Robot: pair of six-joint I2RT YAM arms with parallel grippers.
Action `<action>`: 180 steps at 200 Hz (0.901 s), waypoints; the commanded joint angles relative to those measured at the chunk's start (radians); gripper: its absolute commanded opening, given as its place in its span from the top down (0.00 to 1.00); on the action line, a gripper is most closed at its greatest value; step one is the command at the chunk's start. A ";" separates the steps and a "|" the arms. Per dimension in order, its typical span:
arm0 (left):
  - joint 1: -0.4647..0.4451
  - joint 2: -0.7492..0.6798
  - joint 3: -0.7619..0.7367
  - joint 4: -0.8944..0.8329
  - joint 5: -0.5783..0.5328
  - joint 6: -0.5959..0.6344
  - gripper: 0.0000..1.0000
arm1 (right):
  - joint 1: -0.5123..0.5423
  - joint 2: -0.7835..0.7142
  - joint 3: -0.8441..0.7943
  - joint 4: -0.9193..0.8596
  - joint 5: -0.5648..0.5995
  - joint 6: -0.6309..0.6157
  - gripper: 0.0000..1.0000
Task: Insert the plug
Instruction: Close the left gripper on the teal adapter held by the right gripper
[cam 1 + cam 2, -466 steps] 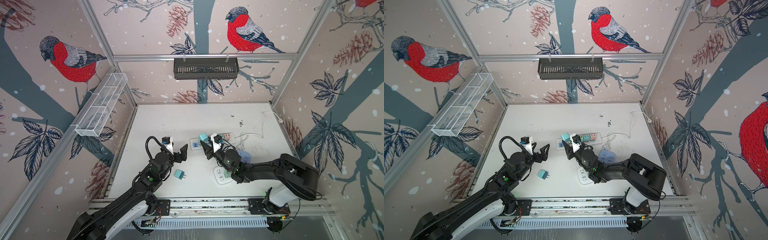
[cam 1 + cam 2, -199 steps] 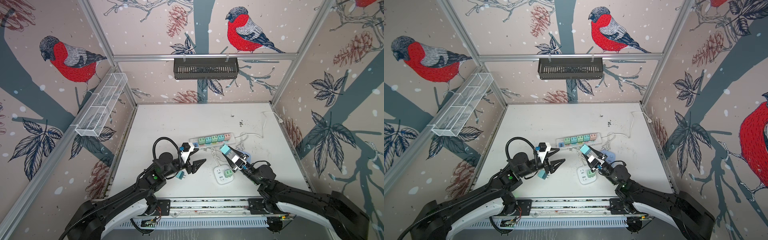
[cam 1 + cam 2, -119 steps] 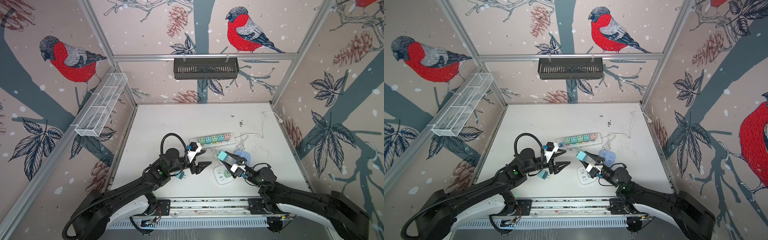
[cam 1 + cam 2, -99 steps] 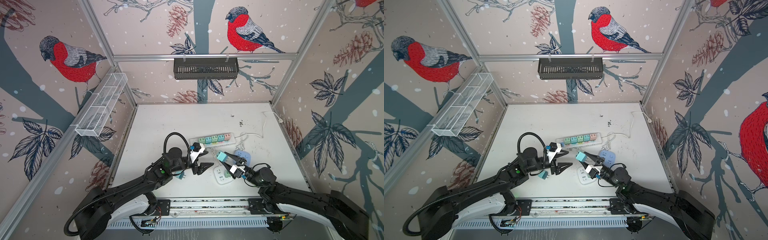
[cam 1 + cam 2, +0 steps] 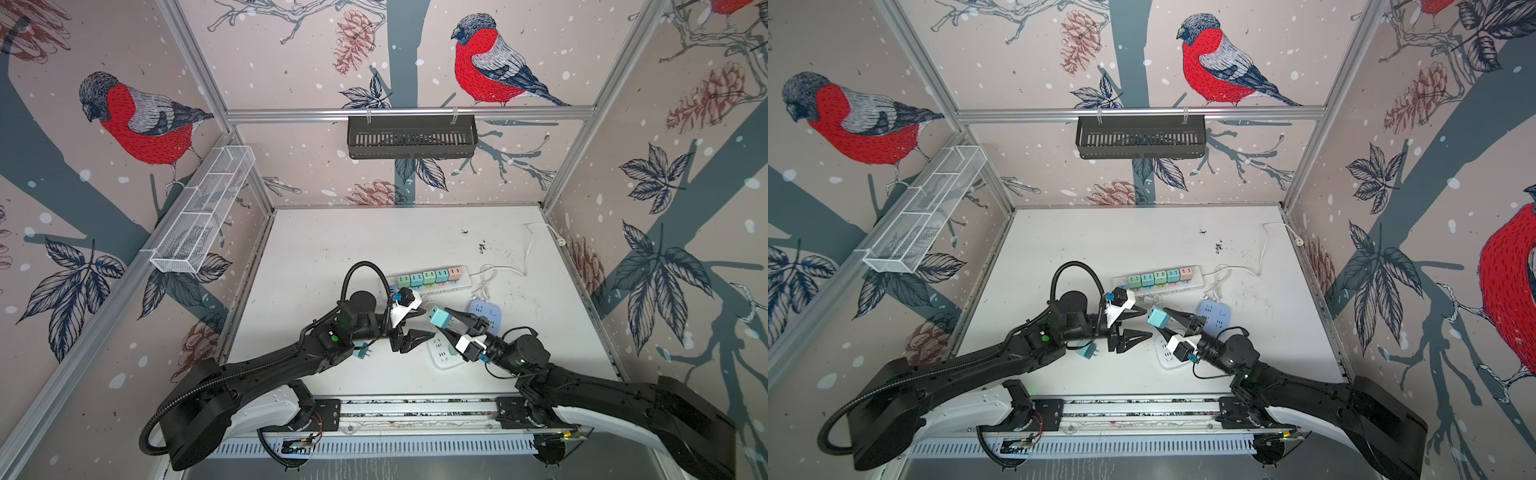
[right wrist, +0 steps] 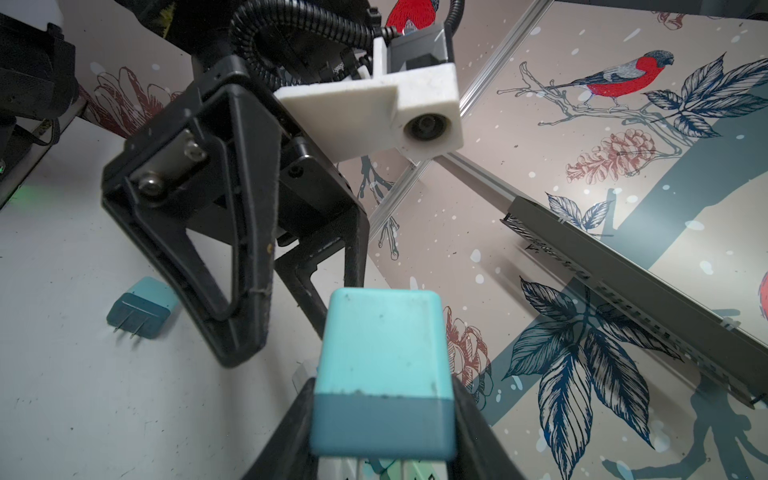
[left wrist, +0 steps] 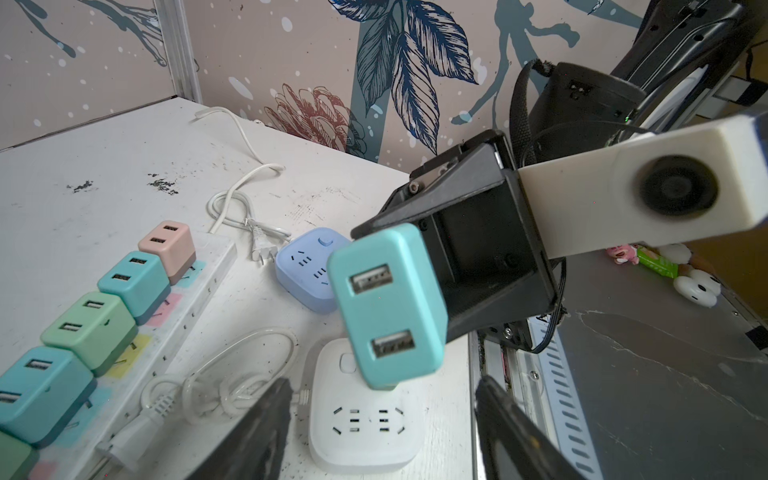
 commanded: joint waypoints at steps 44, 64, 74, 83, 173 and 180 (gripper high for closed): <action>-0.004 0.012 0.014 0.006 0.049 0.007 0.29 | 0.033 0.045 0.023 0.031 -0.007 -0.029 1.00; -0.004 0.014 0.017 0.005 0.049 0.007 0.29 | 0.050 0.069 0.033 0.030 0.012 -0.044 1.00; -0.003 0.014 0.017 0.003 0.048 0.007 0.29 | 0.058 0.082 0.038 0.030 0.020 -0.051 1.00; -0.003 0.014 0.018 0.001 0.048 0.007 0.29 | 0.065 0.094 0.040 0.031 0.032 -0.058 1.00; -0.005 0.021 0.029 -0.015 0.059 0.013 0.52 | 0.104 0.172 0.058 0.066 0.081 -0.088 1.00; -0.005 0.024 0.031 -0.019 0.063 0.014 0.57 | 0.105 0.176 0.058 0.068 0.082 -0.089 1.00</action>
